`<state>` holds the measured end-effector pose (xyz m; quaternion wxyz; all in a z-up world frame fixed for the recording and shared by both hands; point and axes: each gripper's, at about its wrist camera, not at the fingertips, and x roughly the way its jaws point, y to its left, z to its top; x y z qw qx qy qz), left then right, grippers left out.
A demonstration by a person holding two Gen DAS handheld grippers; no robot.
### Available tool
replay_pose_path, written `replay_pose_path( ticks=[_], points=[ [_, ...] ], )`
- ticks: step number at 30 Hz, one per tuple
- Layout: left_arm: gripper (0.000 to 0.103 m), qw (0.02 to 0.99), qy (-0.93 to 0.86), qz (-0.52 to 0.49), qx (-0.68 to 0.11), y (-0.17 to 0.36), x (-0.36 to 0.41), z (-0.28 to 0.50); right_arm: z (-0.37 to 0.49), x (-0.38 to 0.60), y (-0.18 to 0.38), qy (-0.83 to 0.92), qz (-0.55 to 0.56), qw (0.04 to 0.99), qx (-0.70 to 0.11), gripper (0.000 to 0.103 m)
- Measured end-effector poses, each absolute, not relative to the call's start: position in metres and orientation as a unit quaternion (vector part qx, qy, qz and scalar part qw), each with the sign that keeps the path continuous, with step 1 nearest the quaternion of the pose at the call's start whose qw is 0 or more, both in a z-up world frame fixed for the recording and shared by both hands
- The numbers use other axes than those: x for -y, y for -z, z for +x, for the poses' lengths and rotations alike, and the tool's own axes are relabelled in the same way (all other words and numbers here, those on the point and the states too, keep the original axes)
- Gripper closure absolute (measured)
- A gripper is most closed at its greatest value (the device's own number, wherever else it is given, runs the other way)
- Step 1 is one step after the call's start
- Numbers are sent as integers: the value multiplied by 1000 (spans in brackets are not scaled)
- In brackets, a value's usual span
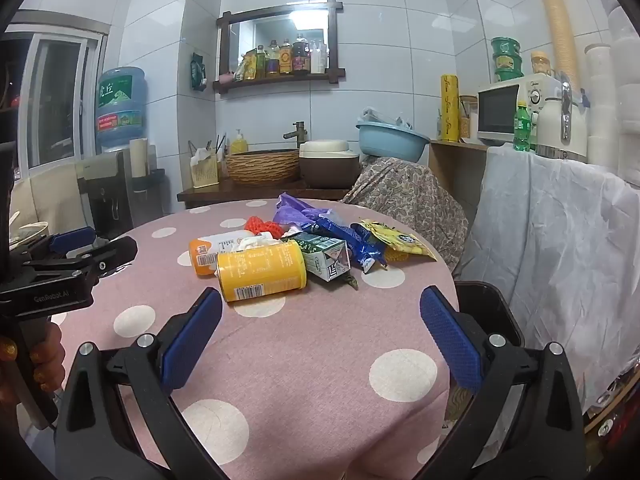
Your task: Collect trash
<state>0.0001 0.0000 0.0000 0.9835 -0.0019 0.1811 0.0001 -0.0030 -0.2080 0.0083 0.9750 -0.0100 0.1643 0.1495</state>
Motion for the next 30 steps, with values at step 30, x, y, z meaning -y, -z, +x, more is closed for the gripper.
replay_pose_path(
  ticks=[30],
  points=[
    [5,982,2,-3,-187,-2,-1,1,0,202,-6,-154,-16,974,-165,5]
  ],
)
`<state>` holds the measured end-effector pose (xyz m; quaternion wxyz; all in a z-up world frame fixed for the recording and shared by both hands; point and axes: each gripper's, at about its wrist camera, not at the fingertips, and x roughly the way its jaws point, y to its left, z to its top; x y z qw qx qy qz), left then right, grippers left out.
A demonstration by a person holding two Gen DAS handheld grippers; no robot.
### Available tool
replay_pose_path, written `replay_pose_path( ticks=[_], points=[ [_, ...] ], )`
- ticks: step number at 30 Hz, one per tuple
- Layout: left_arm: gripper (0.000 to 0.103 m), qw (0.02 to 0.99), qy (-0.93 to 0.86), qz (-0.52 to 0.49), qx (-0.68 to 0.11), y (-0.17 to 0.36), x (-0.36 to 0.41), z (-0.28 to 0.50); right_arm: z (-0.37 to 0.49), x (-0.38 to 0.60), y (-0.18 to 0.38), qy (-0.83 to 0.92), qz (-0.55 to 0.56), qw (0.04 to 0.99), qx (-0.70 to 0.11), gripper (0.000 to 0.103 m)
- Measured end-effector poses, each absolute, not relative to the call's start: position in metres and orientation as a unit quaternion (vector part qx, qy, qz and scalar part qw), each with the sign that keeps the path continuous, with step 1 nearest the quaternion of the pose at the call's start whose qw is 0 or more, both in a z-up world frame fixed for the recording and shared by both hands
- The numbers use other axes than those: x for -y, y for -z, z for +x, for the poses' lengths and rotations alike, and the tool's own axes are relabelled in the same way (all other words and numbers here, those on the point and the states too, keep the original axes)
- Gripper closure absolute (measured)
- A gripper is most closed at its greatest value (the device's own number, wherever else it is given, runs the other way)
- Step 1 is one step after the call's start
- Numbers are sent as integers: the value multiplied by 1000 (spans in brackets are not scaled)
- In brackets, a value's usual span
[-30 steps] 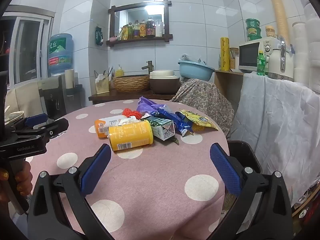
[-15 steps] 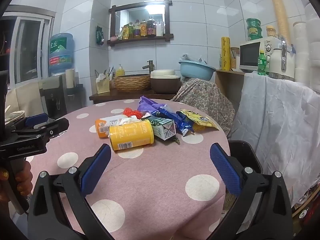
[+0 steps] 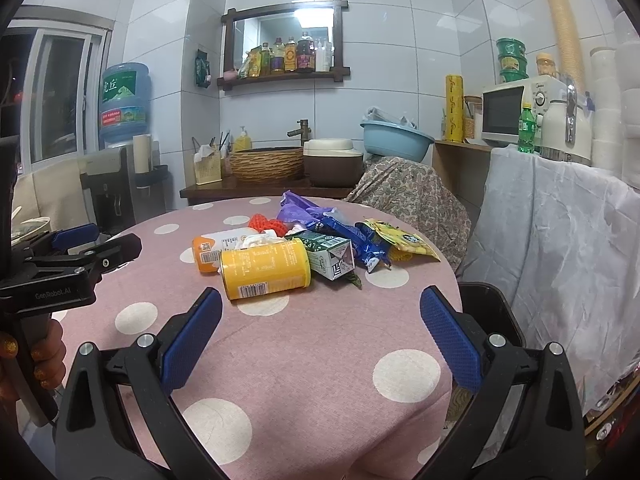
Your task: Collect trash
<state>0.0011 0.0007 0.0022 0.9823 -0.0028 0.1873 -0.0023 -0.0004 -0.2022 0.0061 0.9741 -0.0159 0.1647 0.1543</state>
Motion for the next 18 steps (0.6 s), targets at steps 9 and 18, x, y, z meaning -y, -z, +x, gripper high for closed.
replay_pose_path(
  ticks=[9,18],
  points=[
    [5,982,1,-2,-187,-2,-1,1,2,203,-5,-158,-12,973,-167,5],
    [5,982,2,0,-188,-1,-2,2,1,204,-6,-157,-10,974,-164,5]
  ],
)
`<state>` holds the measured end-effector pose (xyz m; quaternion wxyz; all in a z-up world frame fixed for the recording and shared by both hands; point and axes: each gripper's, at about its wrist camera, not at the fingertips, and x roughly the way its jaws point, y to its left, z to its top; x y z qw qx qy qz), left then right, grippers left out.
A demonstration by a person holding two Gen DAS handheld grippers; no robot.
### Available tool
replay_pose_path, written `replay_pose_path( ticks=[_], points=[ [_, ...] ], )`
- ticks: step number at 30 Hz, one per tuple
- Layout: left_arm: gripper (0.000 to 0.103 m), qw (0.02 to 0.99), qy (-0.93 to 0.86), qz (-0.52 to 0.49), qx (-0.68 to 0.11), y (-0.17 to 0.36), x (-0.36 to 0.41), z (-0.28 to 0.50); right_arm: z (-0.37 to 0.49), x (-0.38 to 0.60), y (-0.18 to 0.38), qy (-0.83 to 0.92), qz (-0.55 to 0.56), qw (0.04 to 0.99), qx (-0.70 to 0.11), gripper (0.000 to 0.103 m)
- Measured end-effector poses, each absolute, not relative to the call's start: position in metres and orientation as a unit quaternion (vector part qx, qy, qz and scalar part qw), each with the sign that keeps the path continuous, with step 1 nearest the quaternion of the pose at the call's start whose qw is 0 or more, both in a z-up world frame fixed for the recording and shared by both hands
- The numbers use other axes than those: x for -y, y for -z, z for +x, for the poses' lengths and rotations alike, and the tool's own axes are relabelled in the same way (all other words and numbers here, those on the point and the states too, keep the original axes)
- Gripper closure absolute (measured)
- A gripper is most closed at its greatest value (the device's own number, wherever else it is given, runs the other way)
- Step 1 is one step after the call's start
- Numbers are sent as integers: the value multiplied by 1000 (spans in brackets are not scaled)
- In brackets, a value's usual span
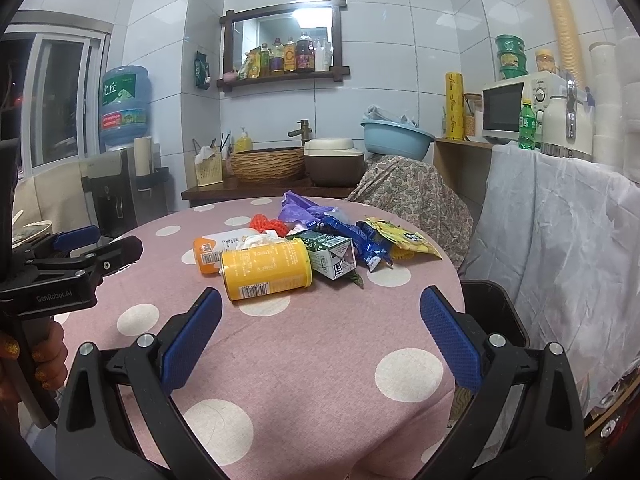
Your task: Collect trash
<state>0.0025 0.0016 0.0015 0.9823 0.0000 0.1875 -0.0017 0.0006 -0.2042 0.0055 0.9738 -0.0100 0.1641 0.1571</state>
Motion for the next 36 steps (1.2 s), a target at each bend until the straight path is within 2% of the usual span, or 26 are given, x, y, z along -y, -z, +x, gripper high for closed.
replay_pose_path(
  ticks=[36],
  points=[
    [5,981,6,2,-192,-1,1,4,2,202,-4,-162,-10,973,-166,5]
  ],
)
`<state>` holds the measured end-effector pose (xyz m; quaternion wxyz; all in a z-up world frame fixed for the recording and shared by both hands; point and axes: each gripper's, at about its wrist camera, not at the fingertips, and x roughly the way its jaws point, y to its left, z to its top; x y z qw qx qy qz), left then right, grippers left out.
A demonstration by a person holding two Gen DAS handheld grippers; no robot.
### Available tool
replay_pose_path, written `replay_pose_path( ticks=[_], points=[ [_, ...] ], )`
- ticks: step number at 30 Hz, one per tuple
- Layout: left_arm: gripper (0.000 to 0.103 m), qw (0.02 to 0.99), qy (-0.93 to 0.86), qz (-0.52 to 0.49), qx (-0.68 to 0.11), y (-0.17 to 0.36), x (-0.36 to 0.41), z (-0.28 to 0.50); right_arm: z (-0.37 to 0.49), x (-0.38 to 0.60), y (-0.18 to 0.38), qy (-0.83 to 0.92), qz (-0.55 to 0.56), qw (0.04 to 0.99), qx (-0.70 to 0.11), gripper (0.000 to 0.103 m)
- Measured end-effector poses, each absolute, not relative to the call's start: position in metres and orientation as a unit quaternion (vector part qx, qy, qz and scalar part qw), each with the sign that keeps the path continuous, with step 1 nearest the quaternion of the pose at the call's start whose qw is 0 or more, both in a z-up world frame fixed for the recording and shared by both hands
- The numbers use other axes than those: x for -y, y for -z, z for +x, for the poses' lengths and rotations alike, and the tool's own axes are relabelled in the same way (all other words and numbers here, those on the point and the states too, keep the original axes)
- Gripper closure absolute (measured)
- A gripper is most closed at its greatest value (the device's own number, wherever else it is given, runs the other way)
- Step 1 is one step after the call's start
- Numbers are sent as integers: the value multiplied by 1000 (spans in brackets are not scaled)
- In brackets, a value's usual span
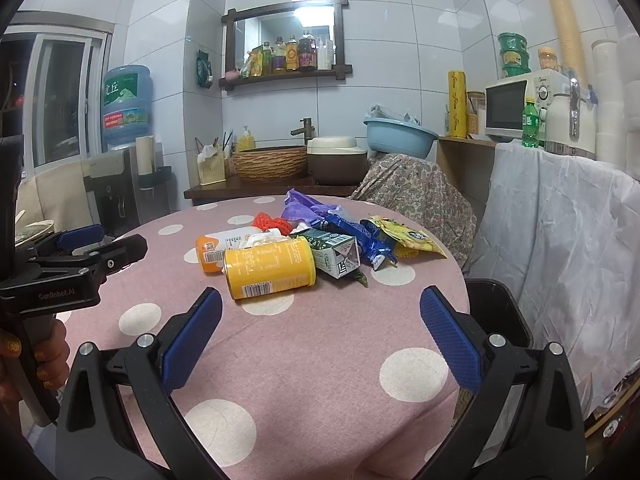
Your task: Collect trash
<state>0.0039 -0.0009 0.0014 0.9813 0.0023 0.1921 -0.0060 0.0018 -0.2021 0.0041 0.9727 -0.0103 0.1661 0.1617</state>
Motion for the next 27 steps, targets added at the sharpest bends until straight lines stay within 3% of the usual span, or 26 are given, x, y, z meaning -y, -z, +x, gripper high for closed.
replay_pose_path(
  ticks=[27],
  points=[
    [5,975,25,1,-219,7,2,17,9,201,-3,-165,-19,971,-173,5]
  ],
)
